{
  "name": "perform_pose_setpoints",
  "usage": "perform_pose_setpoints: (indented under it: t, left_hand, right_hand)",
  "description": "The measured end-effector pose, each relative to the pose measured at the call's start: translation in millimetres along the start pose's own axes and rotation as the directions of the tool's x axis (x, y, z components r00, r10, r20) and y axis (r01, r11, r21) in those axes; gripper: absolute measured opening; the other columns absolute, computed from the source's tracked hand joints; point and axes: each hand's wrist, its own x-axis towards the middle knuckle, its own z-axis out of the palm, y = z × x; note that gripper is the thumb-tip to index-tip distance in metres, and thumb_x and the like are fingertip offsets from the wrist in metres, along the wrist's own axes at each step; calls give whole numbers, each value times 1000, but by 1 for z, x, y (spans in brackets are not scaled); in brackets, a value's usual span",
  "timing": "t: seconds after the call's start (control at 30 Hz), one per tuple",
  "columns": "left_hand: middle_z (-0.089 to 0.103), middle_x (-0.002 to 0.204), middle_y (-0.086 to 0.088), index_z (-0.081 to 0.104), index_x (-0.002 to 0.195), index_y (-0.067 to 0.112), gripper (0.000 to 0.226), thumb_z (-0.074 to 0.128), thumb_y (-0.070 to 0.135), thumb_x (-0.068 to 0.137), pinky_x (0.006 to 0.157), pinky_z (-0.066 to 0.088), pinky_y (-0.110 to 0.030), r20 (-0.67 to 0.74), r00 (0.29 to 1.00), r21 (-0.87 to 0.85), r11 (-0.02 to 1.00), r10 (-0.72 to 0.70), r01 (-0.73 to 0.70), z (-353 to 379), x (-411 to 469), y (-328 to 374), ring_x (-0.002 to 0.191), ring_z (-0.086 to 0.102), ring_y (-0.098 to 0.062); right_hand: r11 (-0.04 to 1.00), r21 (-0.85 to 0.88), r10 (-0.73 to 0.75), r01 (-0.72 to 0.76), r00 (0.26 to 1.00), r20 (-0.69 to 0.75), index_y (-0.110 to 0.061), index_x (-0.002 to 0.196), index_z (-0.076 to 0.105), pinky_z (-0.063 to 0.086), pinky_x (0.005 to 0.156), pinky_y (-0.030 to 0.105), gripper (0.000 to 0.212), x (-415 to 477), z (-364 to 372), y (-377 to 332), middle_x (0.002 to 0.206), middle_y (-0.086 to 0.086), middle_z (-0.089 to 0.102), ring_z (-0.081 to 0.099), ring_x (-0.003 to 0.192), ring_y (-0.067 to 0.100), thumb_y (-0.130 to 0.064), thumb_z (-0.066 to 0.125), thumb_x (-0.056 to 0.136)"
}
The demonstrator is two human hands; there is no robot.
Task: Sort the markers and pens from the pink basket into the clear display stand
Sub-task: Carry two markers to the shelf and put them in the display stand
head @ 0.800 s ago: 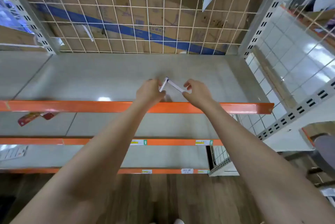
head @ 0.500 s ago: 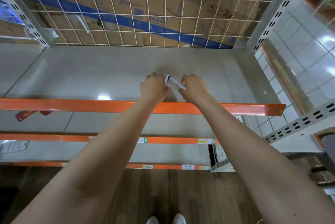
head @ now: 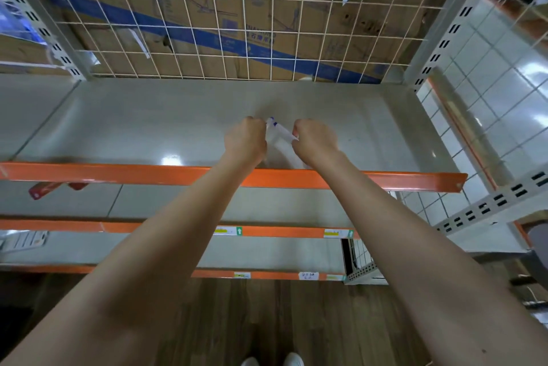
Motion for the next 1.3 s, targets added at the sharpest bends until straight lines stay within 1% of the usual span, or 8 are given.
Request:
perform_pose_setpoints:
  t: [0.13,0.27,0.7,0.8,0.97,1.07,1.2,1.3]
  left_hand:
    - [59,107,-17,55,107,3,21,50,4,87,66,36,-33,-56,998,-82,996,-38,33,-16,-12,-25,95,58,-39]
    - [57,95,-16,49,91,9,11,48,2,83,61,32,-32,-80,987,-164,979,-137,123,-34,-36,-59,74,46,-34]
    - [56,113,-25,45,113,-2,32,53,9,84,73,39,-41,-105,896,-200,892,-432,406,-51,-170,-152,104,54,-42]
    - [54,114,-21,46,115,1,32,53,9,85,74,39,-38,-82,836,-228,827,-543,514,-42,-211,-156,106,53,-38]
    - [47,91,-5,43,108,10,22,47,8,86,65,34,-34,-21,681,-328,649,-732,687,-21,-285,-159,83,47,-26]
    - [54,95,-10,42,103,11,18,48,16,86,65,36,-34,-48,573,-311,557,-818,770,-8,-332,-157,86,53,-32]
    - [57,103,-15,45,108,7,24,49,18,87,68,39,-35,-31,426,-269,418,-904,868,8,-388,-148,90,55,-36]
    - [57,98,-12,43,107,9,25,52,15,85,63,38,-33,21,322,-260,306,-946,916,18,-428,-142,79,52,-31]
  right_hand:
    - [999,36,-39,40,999,-14,-12,107,61,35,63,29,19,-7,-11,-18,103,9,64,59,93,31,-13,55,89]
    - [994,57,-92,92,996,-8,-13,102,64,36,61,28,17,-16,-18,-52,98,9,66,59,86,29,-14,58,86]
    - [908,181,-402,378,909,115,-19,102,67,48,68,30,21,-66,13,-173,100,9,68,66,90,33,-16,57,84]
    - [847,179,-526,501,839,140,-20,101,66,40,65,27,19,-90,29,-185,102,10,68,64,93,31,-17,58,84]
    - [757,218,-653,616,721,232,-19,102,63,37,64,26,20,-137,53,-195,100,7,67,63,92,30,-15,58,83]
    - [698,282,-716,658,630,301,-19,85,55,40,60,28,6,-165,68,-200,87,9,63,61,78,31,-15,56,80]
    - [610,334,-788,719,506,351,-20,99,60,57,71,43,18,-212,88,-206,99,12,64,61,76,32,-14,57,82]
    - [507,306,-846,806,396,357,-19,97,60,55,69,38,14,-247,103,-213,96,3,60,55,71,27,-15,57,84]
